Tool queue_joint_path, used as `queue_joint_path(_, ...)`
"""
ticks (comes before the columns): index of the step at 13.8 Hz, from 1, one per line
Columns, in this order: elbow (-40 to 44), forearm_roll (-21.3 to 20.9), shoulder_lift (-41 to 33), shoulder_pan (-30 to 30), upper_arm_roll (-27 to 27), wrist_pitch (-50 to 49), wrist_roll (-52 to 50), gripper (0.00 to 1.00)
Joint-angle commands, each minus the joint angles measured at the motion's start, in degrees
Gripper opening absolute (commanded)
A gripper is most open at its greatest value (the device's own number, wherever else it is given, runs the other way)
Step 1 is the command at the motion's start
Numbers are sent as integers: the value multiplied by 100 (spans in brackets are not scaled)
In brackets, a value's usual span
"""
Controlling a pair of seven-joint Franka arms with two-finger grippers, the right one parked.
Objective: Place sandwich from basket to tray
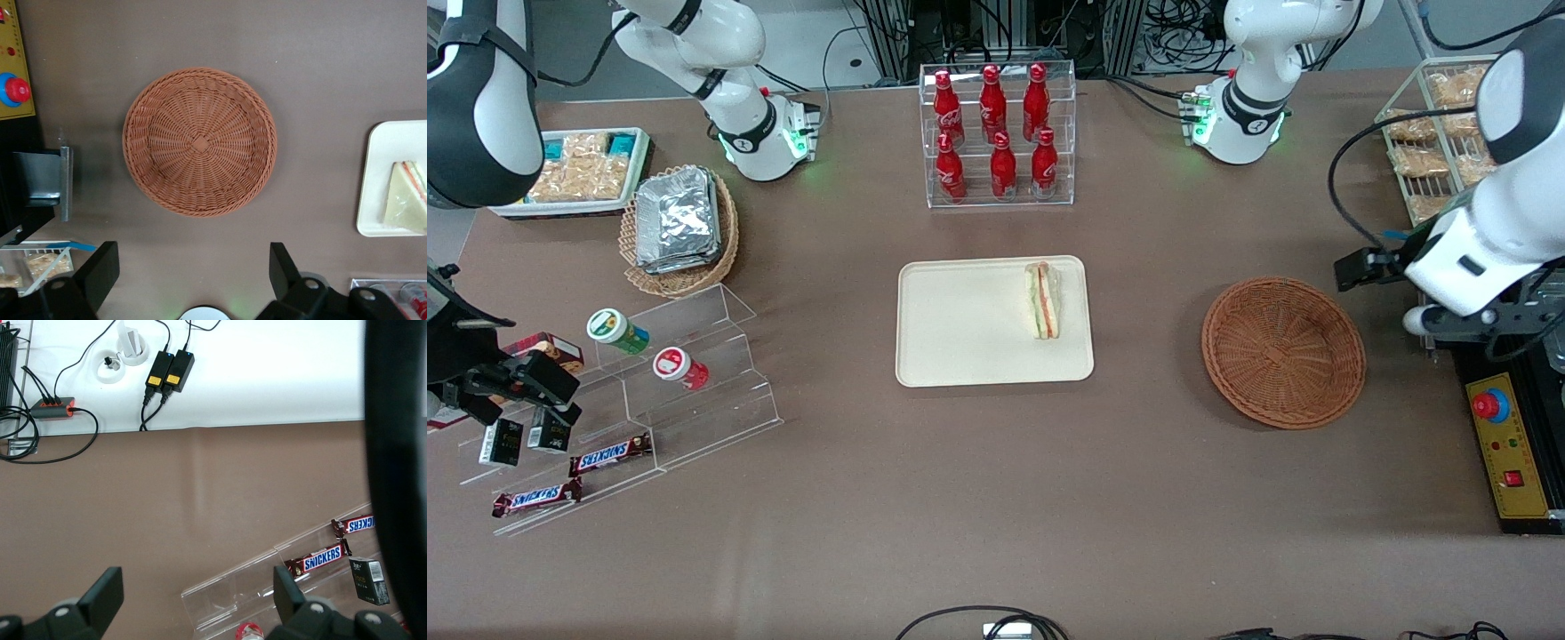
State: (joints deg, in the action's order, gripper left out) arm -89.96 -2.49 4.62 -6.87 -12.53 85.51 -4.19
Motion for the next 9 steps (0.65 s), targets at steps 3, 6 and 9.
queue_joint_path(3, -303, 117, -619, -16, -12, 0, 173, 99)
queue_joint_path(6, -286, 257, -857, -165, -21, -254, 638, 99)
queue_joint_path(9, -294, 275, -884, -174, -12, -360, 674, 99)
